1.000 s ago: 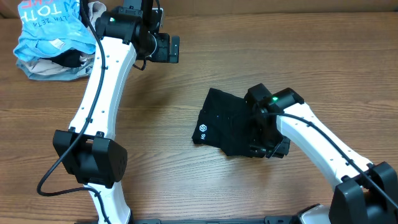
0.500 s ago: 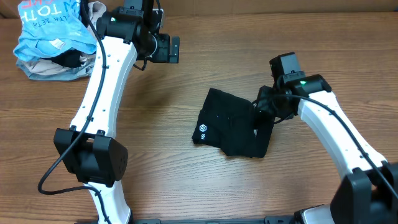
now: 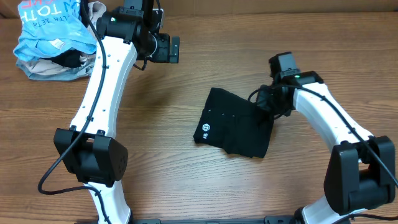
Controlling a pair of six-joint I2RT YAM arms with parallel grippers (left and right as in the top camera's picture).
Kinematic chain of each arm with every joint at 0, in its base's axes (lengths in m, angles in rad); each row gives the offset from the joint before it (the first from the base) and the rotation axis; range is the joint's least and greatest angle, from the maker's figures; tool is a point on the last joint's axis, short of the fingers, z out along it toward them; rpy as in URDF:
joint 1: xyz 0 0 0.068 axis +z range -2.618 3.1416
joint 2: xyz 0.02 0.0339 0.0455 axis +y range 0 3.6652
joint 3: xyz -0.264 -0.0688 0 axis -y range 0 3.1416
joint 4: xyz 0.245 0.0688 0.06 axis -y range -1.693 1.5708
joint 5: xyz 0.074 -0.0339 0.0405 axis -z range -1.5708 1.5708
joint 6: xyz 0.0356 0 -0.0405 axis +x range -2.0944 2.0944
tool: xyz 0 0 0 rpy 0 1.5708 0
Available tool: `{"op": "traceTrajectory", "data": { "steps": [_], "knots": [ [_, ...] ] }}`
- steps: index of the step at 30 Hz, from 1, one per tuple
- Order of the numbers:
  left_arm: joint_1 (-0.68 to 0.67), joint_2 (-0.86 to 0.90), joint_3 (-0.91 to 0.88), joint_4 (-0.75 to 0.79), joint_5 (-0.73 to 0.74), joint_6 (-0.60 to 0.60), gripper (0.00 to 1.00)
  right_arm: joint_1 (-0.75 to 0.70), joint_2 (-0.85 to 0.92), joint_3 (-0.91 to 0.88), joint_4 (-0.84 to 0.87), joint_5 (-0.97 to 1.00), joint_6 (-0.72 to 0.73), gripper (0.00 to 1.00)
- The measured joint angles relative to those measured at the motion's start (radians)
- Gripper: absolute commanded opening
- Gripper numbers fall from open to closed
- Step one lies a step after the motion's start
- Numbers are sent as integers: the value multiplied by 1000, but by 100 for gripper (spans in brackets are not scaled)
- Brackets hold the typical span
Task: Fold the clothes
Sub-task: 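Release the bundle and lift the right gripper away to the right, then grasp the black folded bundle with the left gripper and lift it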
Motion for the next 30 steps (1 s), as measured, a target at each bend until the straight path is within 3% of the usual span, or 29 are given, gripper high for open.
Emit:
{"op": "traceTrajectory", "data": {
  "steps": [1,2,3,4,6,12,16,25,30],
  "knots": [
    [0,0,0,0,-1,0,100,-12,0,-2,-11,9,3,4],
    [0,0,0,0,-1,0,100,-24,0,-6,-14,17,3,13],
    [0,0,0,0,-1,0,100,-31,0,-10,-12,22,5,46],
    [0,2,0,0,-1,0,100,-40,0,-28,-6,34,8,58],
    [0,10,0,-1,0,0,100,-43,0,-52,-4,38,10,68],
    [-5,72,0,-26,32,14,100,-49,-1,-64,-34,30,7,74],
    [-26,107,0,-53,100,78,100,-99,-25,-23,-85,19,9,85],
    [-211,110,1,-184,239,255,100,-378,-217,146,-192,-23,-18,85],
    [-336,110,-4,-193,251,315,100,-430,-216,146,-217,-37,-48,85]
  ]
}}
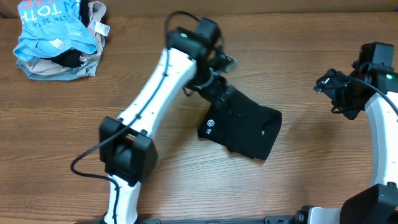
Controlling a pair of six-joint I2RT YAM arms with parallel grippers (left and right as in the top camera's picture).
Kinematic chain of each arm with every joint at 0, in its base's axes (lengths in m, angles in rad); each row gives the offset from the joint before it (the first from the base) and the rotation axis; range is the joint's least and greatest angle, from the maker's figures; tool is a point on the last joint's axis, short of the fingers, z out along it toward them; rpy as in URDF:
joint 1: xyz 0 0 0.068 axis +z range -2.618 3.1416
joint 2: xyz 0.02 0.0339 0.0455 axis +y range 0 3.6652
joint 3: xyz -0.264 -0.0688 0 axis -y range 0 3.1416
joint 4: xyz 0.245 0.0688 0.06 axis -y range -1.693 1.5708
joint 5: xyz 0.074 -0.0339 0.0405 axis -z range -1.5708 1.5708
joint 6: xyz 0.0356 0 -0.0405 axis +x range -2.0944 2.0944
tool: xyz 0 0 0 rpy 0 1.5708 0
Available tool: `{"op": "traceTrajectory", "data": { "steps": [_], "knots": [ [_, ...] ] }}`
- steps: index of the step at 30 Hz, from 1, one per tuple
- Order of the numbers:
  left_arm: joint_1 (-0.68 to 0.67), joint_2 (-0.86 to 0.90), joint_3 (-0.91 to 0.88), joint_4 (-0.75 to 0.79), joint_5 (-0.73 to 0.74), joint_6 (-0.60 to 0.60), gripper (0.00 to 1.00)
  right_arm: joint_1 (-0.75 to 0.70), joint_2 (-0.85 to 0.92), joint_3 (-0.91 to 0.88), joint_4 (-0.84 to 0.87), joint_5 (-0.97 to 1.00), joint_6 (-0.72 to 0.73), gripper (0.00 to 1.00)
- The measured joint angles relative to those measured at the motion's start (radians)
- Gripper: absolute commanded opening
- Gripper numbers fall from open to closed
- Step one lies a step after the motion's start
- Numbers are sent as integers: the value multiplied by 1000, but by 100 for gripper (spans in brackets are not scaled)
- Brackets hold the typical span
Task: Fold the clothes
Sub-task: 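Grasp the black folded bundle with the left gripper and lift it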
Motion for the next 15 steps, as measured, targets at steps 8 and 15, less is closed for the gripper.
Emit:
{"op": "traceTrajectory", "data": {
  "steps": [8,15],
  "knots": [
    [-141,1,-195,73,-104,34,100,0,0,0,-3,-23,-31,79],
    [-180,1,-392,218,-193,35,100,0,0,0,-3,-41,-43,77]
  ]
}}
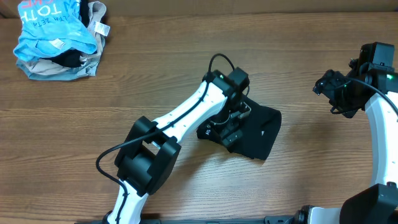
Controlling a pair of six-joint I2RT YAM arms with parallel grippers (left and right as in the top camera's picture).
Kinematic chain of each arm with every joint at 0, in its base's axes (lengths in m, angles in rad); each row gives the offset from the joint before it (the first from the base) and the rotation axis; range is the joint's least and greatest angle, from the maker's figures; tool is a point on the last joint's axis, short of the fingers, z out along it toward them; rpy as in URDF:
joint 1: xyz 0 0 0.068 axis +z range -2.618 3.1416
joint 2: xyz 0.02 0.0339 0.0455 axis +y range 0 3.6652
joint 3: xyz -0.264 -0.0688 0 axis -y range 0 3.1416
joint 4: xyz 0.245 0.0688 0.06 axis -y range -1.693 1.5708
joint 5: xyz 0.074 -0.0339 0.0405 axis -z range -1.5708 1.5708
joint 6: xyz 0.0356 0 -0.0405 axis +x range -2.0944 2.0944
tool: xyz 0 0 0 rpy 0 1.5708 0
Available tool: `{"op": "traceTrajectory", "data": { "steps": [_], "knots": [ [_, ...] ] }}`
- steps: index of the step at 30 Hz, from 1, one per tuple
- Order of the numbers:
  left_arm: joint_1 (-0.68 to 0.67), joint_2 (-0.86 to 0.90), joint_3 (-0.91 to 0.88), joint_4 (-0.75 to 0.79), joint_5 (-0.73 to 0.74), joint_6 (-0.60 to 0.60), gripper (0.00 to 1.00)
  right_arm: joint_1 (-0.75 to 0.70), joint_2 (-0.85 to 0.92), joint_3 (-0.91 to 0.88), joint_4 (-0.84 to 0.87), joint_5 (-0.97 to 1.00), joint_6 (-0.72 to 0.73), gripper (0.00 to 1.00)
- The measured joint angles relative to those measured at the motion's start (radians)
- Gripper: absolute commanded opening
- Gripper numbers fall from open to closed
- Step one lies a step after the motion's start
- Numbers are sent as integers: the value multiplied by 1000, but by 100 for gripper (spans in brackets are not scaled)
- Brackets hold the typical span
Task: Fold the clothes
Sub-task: 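Grasp the black folded bundle with the left gripper and lift it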
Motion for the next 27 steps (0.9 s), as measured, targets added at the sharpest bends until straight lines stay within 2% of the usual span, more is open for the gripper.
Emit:
{"op": "traceTrajectory", "data": {
  "steps": [12,19,23,27],
  "knots": [
    [7,-25,-200,253,-253,0,100,0,0,0,0,-1,-3,77],
    [120,-37,-210,409,-410,14,100,0,0,0,0,-3,-3,77],
    [171,-22,-164,367,-504,50,100,0,0,0,2,-3,-4,77],
    [159,2,-11,261,-533,69,100,0,1,0,2,-3,-4,77]
  ]
}}
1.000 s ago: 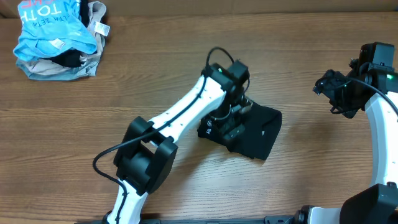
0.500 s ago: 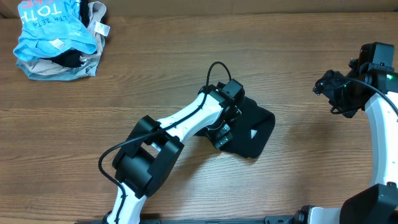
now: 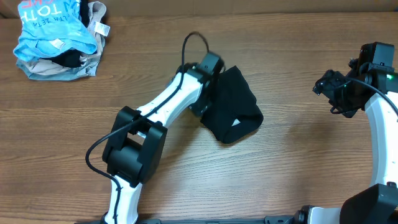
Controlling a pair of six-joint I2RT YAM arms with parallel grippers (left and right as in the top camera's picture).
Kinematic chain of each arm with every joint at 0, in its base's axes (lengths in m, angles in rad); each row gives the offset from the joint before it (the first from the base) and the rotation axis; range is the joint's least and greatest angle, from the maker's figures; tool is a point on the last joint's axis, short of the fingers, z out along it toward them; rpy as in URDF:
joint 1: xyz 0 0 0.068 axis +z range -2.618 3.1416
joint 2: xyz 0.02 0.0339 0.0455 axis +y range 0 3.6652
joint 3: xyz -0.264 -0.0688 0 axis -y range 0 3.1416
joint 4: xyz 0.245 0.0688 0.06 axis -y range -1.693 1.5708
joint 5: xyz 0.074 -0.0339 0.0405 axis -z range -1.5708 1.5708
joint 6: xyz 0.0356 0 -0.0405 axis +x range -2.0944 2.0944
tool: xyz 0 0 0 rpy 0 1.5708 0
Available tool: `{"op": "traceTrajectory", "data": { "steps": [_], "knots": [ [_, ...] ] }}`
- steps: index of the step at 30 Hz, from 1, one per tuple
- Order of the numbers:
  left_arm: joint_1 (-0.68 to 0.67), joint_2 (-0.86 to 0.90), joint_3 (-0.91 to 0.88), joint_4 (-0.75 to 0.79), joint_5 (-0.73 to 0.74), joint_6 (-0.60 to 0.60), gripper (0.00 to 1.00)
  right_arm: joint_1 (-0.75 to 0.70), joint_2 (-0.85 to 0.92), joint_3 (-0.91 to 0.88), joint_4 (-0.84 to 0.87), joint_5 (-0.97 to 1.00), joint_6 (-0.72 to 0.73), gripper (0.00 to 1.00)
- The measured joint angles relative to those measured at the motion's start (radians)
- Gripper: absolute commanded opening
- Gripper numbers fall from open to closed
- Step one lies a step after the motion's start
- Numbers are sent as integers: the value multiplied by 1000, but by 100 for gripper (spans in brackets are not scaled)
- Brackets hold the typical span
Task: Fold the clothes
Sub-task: 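Grasp the black folded bundle with the left gripper and lift it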
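Observation:
A black garment (image 3: 235, 107) sits bunched at the table's middle, its left edge drawn up against my left gripper (image 3: 206, 99). The gripper comes in from the left over that edge and looks shut on the cloth, though its fingertips are mostly hidden by the wrist and fabric. A small white mark shows on the garment's lower fold. My right gripper (image 3: 328, 93) hangs at the far right, well away from the garment, with its fingers spread and nothing between them.
A pile of other clothes (image 3: 56, 37), light blue and beige, lies at the back left corner. The wooden table (image 3: 298, 168) surrounds the garment. The left arm's base (image 3: 127, 162) stands at the front left.
My left gripper has moved from the garment's lower left part up to its left edge. The garment has gone from lying spread out to bunched and shifted left and back. The right arm is unchanged.
At first my right gripper was on the garment's right side and the left gripper was high at the back left. Then the right gripper was away at the far right and the left was at the garment's top left corner, then on its left part, now gathering it.

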Motion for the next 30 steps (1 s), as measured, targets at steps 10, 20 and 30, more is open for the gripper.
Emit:
{"op": "traceTrajectory", "data": {
  "steps": [10,20,30],
  "knots": [
    [-152,-2,198,-165,225,5,100,0,1,0,2,0,0,77],
    [-289,-2,81,-74,283,3,100,0,1,0,6,0,0,77],
    [-290,-3,-105,208,280,8,100,0,1,0,15,0,0,77]
  ]
}}
